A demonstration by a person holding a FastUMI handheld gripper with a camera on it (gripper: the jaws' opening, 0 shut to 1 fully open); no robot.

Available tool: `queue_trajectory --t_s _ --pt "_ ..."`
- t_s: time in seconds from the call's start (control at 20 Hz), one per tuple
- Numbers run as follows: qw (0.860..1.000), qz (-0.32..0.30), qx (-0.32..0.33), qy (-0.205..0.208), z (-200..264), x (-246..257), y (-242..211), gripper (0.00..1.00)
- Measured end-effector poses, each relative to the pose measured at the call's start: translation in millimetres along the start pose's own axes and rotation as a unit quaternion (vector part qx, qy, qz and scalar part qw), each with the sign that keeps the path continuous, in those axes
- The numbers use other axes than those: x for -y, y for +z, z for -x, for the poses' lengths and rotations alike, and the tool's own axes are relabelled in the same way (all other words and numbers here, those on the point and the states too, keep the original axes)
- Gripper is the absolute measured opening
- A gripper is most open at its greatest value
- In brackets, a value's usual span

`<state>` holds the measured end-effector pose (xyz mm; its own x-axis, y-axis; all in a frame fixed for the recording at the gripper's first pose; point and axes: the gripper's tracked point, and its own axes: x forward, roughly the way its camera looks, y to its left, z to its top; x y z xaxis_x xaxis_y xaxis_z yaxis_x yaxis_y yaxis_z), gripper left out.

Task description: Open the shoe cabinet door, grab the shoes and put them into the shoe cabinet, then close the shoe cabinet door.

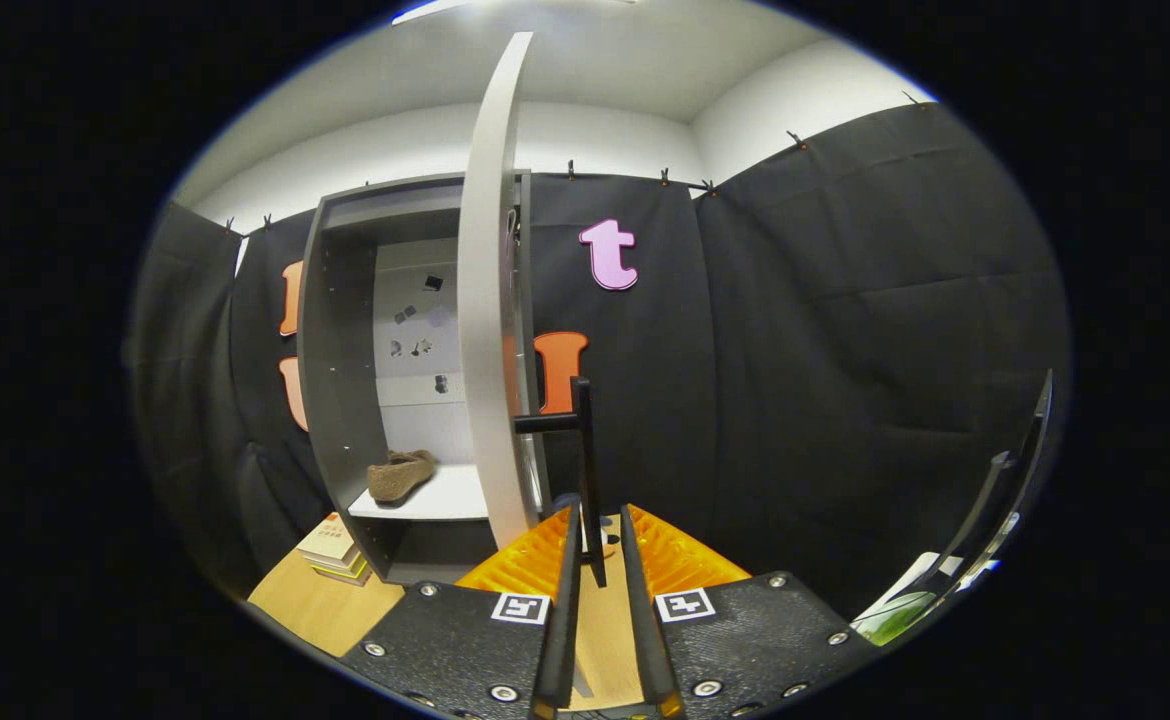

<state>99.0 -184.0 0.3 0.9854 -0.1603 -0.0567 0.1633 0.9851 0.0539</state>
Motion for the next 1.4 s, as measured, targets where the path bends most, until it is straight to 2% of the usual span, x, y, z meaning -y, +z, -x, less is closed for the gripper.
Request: queue_trajectory --t_s 0.1,0.45,1.05,1.4 --pt "1.000 0.004 0.000 -0.012 4 8 2 0.25" --pt "1.000 0.021 -0.004 -0.010 16 -1 4 0.25" --pt "0.997 0.029 -0.015 0.063 35 -87 -3 0.25" --pt "0.994 -0.002 -0.051 0.096 29 -137 -55 0.25"
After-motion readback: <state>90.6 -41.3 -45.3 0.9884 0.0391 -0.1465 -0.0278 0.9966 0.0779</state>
